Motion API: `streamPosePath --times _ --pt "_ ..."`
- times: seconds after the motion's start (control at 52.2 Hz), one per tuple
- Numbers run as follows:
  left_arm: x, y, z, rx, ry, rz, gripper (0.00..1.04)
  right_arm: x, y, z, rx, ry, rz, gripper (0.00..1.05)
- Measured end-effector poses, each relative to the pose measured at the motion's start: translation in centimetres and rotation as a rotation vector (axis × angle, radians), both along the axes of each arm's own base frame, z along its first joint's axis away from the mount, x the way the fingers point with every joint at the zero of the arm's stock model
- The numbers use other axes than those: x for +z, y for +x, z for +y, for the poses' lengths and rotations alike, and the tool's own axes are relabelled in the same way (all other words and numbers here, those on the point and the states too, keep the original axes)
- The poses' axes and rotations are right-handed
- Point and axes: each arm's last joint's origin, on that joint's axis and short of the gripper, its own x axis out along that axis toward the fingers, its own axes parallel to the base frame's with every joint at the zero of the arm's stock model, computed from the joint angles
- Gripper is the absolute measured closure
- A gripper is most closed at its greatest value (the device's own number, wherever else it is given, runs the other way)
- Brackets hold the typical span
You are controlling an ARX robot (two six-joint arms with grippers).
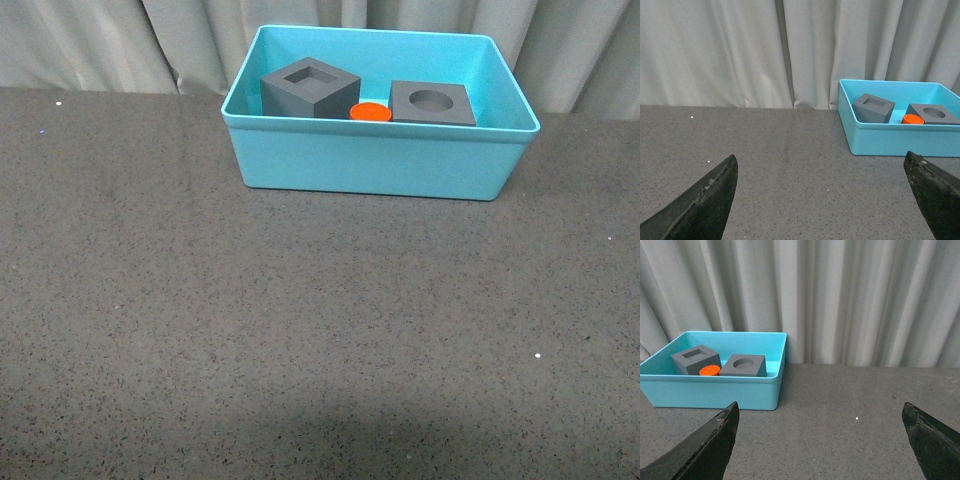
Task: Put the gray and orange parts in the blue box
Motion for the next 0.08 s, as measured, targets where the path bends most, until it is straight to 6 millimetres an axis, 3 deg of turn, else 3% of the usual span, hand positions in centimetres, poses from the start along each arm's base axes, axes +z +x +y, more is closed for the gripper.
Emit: streamPosePath --times 0.077 --pt "0.00 0.00 0.00 0.000 0.000 0.000 0.07 0.00 0.00 0.00 0.000 0.000 0.000 0.10"
